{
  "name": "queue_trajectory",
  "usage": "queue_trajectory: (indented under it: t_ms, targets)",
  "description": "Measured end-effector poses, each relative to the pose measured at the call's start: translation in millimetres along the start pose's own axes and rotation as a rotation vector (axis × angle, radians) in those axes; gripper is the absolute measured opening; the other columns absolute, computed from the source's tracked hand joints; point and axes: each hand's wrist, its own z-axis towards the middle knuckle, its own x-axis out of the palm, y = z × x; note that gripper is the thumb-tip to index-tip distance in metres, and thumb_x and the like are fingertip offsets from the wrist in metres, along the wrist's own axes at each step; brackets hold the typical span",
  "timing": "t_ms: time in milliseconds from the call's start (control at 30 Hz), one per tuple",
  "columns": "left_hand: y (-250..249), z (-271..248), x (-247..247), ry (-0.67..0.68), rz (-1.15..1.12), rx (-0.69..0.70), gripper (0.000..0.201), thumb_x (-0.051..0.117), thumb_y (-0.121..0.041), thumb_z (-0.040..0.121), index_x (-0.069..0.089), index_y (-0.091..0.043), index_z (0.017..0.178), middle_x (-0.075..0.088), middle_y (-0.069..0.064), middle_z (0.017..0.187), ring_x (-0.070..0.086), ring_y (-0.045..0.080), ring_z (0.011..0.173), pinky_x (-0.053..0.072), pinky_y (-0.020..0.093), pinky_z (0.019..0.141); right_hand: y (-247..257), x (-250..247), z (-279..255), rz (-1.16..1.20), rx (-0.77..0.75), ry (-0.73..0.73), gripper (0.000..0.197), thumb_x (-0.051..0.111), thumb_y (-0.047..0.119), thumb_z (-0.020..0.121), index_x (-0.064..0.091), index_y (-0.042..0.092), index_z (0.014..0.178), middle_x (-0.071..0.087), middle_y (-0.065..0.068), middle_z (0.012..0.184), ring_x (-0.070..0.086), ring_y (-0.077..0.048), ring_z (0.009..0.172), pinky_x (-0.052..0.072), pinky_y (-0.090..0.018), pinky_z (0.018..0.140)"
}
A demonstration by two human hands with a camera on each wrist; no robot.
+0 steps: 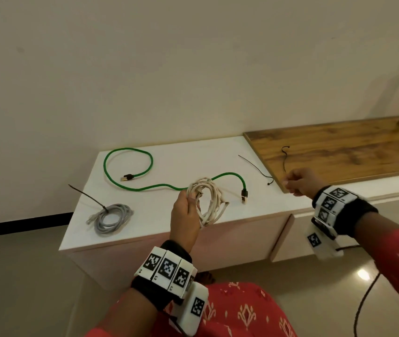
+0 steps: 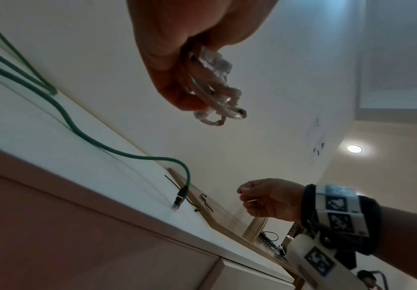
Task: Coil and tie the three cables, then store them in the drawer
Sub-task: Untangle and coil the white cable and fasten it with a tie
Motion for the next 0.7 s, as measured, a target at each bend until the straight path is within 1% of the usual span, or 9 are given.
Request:
queue_trajectory:
  t_ms: [67,100,167,200,267,333,467,567,700]
  targets:
    - [5,8,3,0.005,0.014,-0.010,0.024,0.032,-0.019,0.098,0.051,-0.011,0.086,0.049,0.000,0.069,0.045,0.021,0.062,0.037,0.040,0.061,-4,1,24,-0.264,-0.045,-0.019,0.009,0.055,-0.005,0.085,0.063,-0.004,0.080,0.050,-0.005,0.062,0.048,-0.022,0.068,0.035,-0.019,0.051]
    - [8,11,5,0.006,0.018,-0.011,0.024,0.033,-0.020,0.098,0.050,-0.015,0.082,0.049,0.000,0.068,0.044,0.020,0.060,0.037,0.040,0.060,-4,3,34,-0.379,-0.068,-0.007,0.011,0.055,-0.005,0.084,0.065,-0.004,0.088,0.055,-0.007,0.068,0.049,-0.022,0.076,0.034,-0.020,0.053]
    - [12,16,8,0.014,0.030,-0.011,0.025,0.033,-0.021,0.098,0.049,-0.021,0.078,0.049,0.000,0.067,0.043,0.019,0.058,0.037,0.040,0.059,-7,9,53,-0.559,-0.095,0.032,0.018,0.053,-0.002,0.084,0.066,0.003,0.095,0.065,-0.015,0.091,0.052,-0.024,0.083,0.038,-0.024,0.062]
    - [15,18,11,0.018,0.040,-0.006,0.025,0.033,-0.021,0.098,0.049,-0.022,0.079,0.049,0.000,0.067,0.043,0.018,0.058,0.037,0.038,0.059,-9,12,63,-0.645,-0.114,0.039,0.021,0.051,-0.001,0.084,0.066,0.007,0.097,0.066,-0.016,0.102,0.055,-0.027,0.087,0.040,-0.026,0.068]
    - [19,19,13,0.026,0.058,0.014,0.023,0.033,-0.020,0.098,0.051,-0.017,0.084,0.050,-0.001,0.068,0.045,0.017,0.061,0.038,0.033,0.061,-13,21,74,-0.822,-0.165,0.042,0.027,0.048,0.002,0.085,0.063,0.013,0.105,0.061,-0.014,0.114,0.055,-0.031,0.104,0.043,-0.030,0.080]
    - [26,21,15,0.027,0.069,0.030,0.023,0.033,-0.019,0.098,0.053,-0.011,0.090,0.050,-0.001,0.068,0.047,0.016,0.064,0.039,0.029,0.062,-19,30,85,-0.949,-0.184,0.049,0.032,0.047,0.003,0.086,0.060,0.017,0.112,0.053,-0.013,0.120,0.048,-0.034,0.113,0.042,-0.034,0.090]
    - [38,25,18,0.023,0.082,0.019,0.022,0.033,-0.019,0.097,0.053,-0.012,0.090,0.050,-0.001,0.068,0.046,0.014,0.062,0.036,0.019,0.056,-26,40,97,-1.067,-0.198,0.034,0.023,0.048,0.011,0.090,0.060,0.016,0.108,0.050,-0.014,0.118,0.050,-0.036,0.109,0.043,-0.036,0.088]
    - [40,24,17,0.028,0.080,0.011,0.022,0.032,-0.020,0.097,0.053,-0.015,0.091,0.051,-0.001,0.068,0.046,0.014,0.062,0.037,0.017,0.055,-28,42,98,-1.075,-0.177,0.034,0.020,0.045,0.011,0.092,0.062,0.009,0.102,0.051,-0.017,0.117,0.049,-0.037,0.108,0.044,-0.037,0.086]
    - [38,24,16,0.011,0.099,0.024,0.020,0.033,-0.017,0.097,0.051,-0.014,0.089,0.048,-0.003,0.065,0.042,0.011,0.056,0.035,0.014,0.051,-22,44,87,-1.005,-0.207,0.045,0.018,0.049,0.014,0.092,0.064,0.009,0.101,0.049,-0.013,0.121,0.047,-0.035,0.111,0.044,-0.038,0.089]
